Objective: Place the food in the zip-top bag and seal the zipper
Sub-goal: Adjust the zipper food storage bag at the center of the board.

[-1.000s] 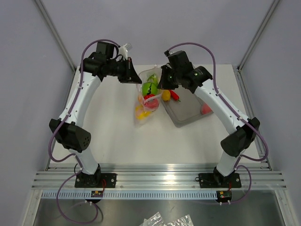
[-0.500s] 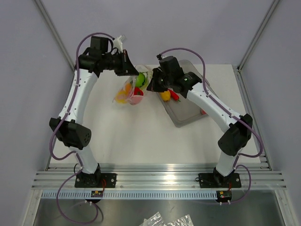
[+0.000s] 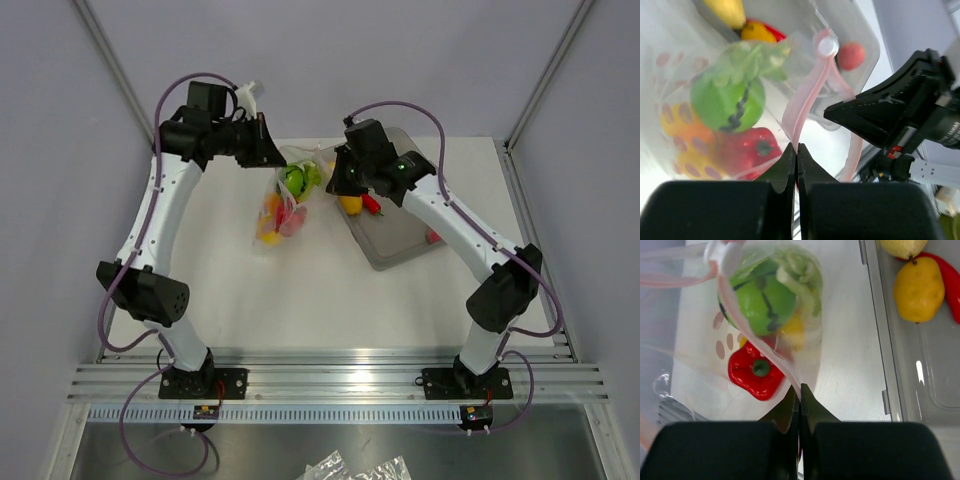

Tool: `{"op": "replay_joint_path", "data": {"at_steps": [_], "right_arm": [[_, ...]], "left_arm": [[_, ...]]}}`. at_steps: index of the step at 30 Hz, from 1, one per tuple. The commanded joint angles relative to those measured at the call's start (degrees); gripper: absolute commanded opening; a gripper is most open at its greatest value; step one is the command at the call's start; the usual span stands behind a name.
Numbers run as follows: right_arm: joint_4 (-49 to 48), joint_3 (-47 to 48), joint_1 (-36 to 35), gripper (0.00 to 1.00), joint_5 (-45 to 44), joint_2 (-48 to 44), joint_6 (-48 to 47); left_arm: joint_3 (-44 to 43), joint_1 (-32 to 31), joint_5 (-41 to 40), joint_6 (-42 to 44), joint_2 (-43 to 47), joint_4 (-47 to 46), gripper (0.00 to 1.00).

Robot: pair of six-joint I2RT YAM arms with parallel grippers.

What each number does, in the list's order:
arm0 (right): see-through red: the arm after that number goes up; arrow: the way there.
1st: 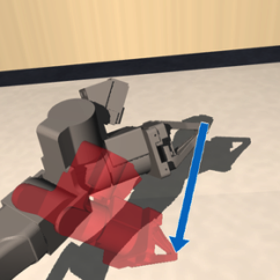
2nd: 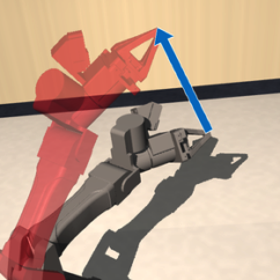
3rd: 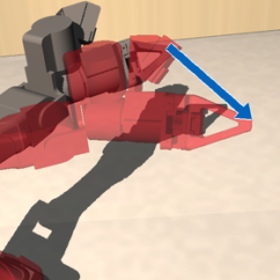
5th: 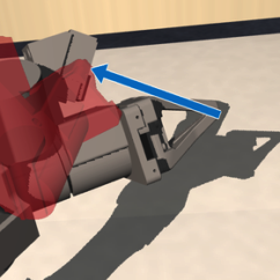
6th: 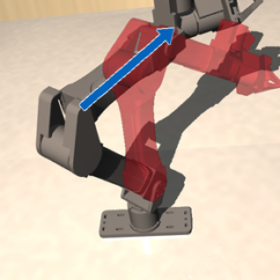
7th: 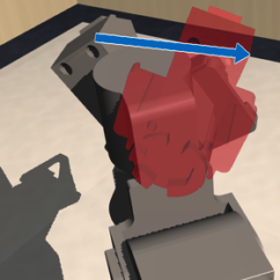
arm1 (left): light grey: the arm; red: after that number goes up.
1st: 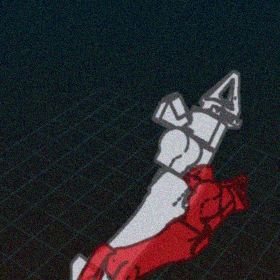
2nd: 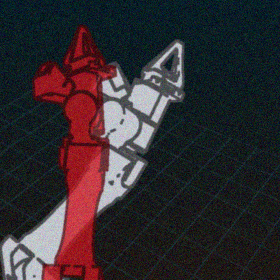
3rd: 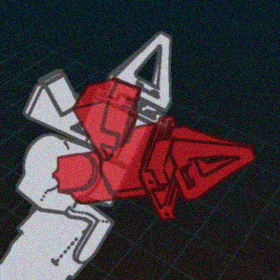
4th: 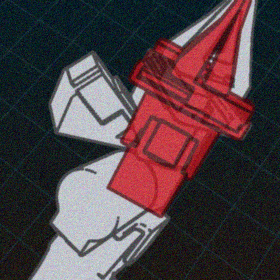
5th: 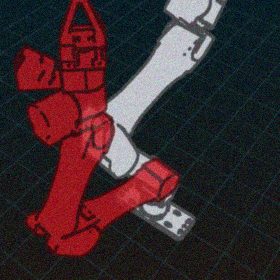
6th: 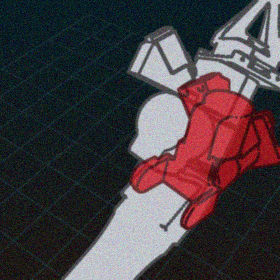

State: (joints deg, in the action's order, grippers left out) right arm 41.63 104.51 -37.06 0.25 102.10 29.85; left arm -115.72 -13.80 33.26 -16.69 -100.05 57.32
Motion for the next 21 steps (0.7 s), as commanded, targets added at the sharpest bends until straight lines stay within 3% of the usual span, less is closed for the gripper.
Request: {"op": "replay_joint_path", "data": {"at_steps": [1,5,11,18,21], "right_arm": [[-0.23,3.77,0.14,0.0,-1.83,-4.37,-2.16],[-0.32,0.62,0.14,0.0,-0.52,-2.71,-1.72],[-3.66,-7.38,0.14,0.0,4.56,0.02,0.29],[-5.24,-12.14,0.06,0.01,3.36,-4.02,1.53],[-4.1,-11.43,0.06,0.1,1.6,-5.6,1.09]], "left_arm": [[-6.62,1.23,-2.84,0.52,5.13,0.33,0.0],[-6.19,2.03,-2.67,0.69,4.95,0.25,0.0],[7.96,1.85,2.16,-0.45,3.82,-5.56,0.0],[5.69,-0.61,4.36,-0.19,3.2,-5.82,0.0],[6.12,-1.93,5.24,0.08,2.76,-5.46,0.0]]}}
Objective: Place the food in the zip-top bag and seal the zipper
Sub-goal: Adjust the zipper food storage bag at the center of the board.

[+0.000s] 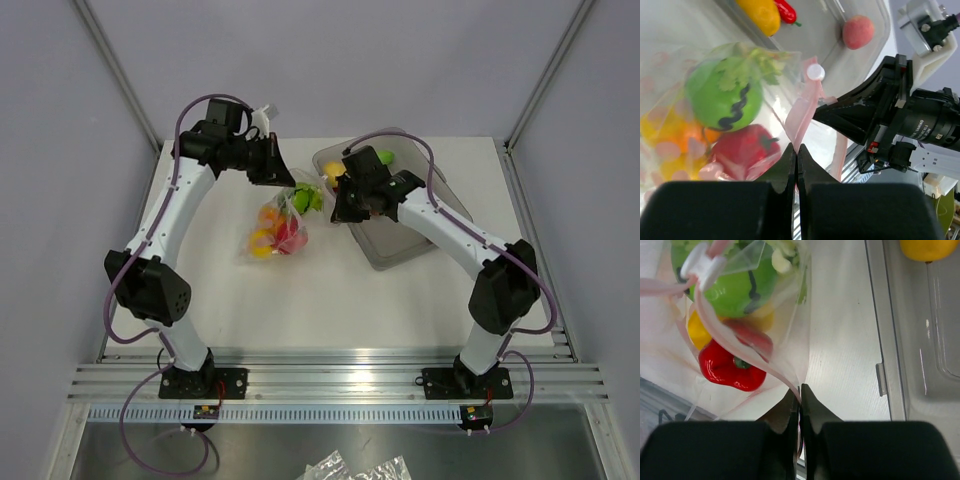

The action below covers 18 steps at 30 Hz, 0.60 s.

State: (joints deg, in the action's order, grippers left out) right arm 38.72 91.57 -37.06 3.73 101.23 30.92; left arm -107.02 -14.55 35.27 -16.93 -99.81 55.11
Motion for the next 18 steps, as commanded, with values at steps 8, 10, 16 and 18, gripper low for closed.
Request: {"op": "replay_joint_path", "data": {"at_steps": [8,10,16,18], "right_arm": [[0.39,0.8,0.23,0.11,-5.65,-7.1,-0.24],[0.39,0.19,0.23,0.11,-5.83,-7.36,-0.24],[0.74,-0.87,1.2,0.2,-6.45,-9.47,-0.5],[1.09,-0.95,1.64,0.34,-6.98,-10.96,-0.68]], "left_arm": [[4.37,-4.96,4.72,-1.62,3.92,-8.62,0.0],[4.19,-5.05,4.99,-1.44,3.92,-8.44,0.0],[5.06,-5.14,5.34,-1.35,3.83,-8.79,0.0],[5.77,-5.23,5.25,-1.53,4.01,-9.32,0.0]]}}
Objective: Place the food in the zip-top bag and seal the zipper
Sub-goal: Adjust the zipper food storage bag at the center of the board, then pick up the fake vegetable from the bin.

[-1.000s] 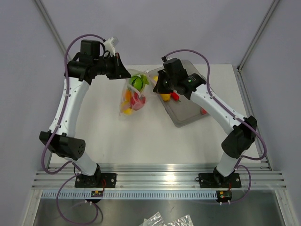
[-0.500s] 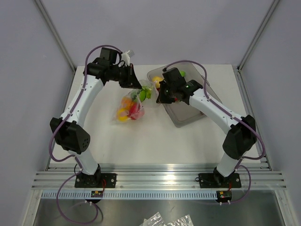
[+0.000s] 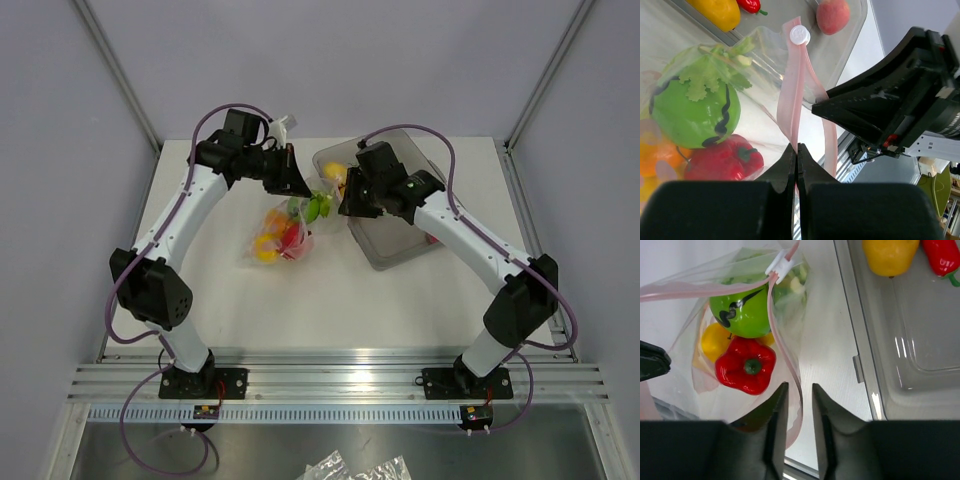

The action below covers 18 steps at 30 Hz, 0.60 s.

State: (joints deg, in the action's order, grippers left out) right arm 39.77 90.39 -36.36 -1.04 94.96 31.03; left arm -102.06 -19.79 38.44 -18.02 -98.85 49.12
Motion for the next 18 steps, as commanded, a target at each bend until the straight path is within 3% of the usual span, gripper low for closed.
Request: {"op": "replay_joint_path", "data": {"at_steps": [1,8,18], "right_arm": [[0.31,0.23,1.72,0.39,-2.21,-6.09,-1.05],[1.8,0.05,6.46,0.64,-3.44,-13.3,-2.72],[2.42,-6.1,14.03,0.72,-0.81,-12.44,-4.22]], "left_arm": [[1.25,0.02,2.08,-0.52,3.13,-3.59,0.0],[2.48,-0.69,1.56,-2.28,2.61,-5.44,0.0],[-1.29,-0.69,-0.82,-1.14,3.66,-2.81,0.0]]}}
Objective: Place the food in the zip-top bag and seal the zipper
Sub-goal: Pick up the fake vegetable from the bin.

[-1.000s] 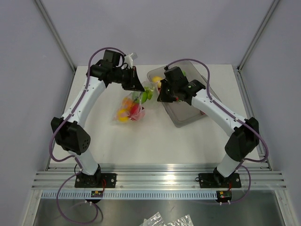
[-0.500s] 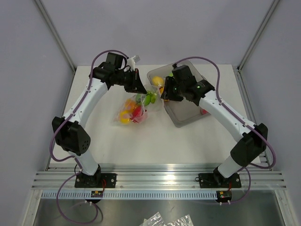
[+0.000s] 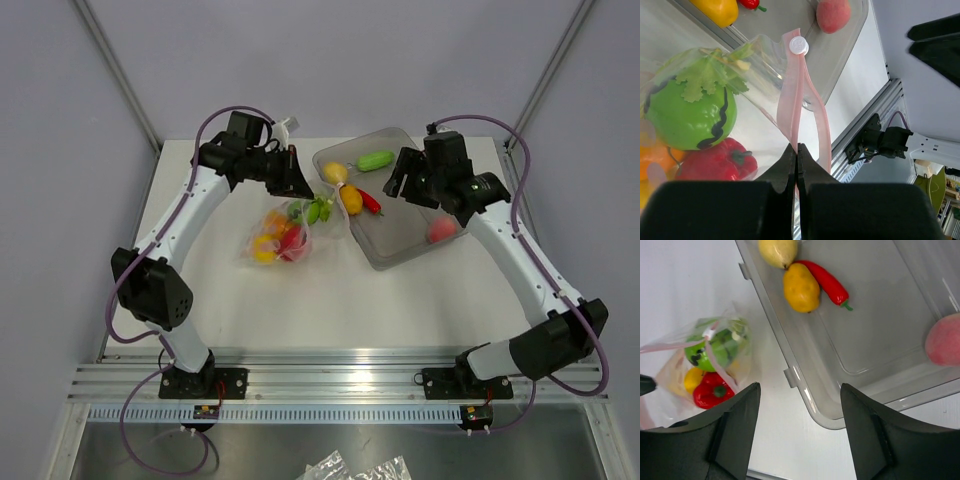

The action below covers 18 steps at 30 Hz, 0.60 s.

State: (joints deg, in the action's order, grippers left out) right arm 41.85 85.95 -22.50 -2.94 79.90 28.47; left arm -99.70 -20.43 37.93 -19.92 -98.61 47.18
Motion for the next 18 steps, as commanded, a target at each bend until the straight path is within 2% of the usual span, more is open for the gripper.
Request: {"op": "replay_joint_path", "data": {"at_steps": [1,10,14,16,18], "right_arm": [[0.08,-1.75,0.18,0.73,2.75,3.85,-1.84],[-6.16,2.2,0.0,0.74,12.87,8.51,1.5],[-6.34,3.26,0.0,0.72,10.76,11.68,1.59],[-5.37,3.52,0.0,0.67,10.85,13.52,-0.07],[-4.67,3.26,-0.26,0.66,8.32,14.32,-1.39]], "left_arm": [[-4.01,-0.05,0.03,0.94,3.25,-0.42,0.0],[2.4,-0.14,2.67,-0.03,4.47,-3.67,0.0],[3.63,-0.14,2.24,0.23,5.0,-3.94,0.0],[3.64,-0.14,2.06,0.41,5.09,-3.5,0.0],[3.55,-0.14,1.8,0.94,5.27,-2.8,0.0]]}}
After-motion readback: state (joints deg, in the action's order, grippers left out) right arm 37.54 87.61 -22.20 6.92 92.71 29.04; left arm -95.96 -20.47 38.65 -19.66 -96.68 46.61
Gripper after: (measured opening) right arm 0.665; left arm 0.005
